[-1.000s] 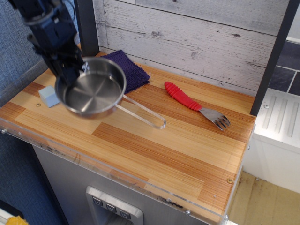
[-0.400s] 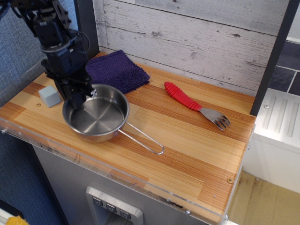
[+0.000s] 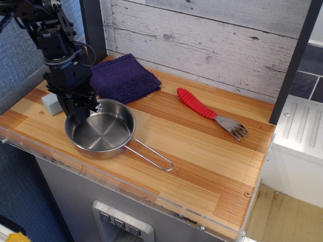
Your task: Move the pot from corner to the edge of the table.
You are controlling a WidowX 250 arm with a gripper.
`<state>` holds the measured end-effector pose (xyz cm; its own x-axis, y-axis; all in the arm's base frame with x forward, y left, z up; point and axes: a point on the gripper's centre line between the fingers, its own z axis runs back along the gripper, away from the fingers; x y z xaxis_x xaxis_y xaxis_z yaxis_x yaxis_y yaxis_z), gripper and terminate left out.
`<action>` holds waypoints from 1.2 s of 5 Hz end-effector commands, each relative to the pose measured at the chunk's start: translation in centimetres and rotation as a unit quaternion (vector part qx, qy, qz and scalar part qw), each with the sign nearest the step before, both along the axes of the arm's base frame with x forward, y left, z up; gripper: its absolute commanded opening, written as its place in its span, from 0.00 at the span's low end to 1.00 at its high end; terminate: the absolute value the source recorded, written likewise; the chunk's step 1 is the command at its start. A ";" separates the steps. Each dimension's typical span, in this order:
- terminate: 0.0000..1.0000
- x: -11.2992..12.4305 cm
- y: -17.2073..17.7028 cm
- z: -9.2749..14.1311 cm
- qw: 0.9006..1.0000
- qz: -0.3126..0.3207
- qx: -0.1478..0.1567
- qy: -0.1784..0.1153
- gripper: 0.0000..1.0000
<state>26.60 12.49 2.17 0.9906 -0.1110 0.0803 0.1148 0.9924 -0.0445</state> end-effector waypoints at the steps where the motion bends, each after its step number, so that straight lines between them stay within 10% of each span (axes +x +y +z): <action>1: 0.00 -0.1 1.8 1.5 0.999 0.047 -0.001 -0.009 1.00; 4: 0.00 0.1 1.1 2.3 0.999 0.042 -0.003 -0.013 1.00; 6: 0.00 1.8 1.0 7.5 0.996 -0.029 0.040 -0.071 1.00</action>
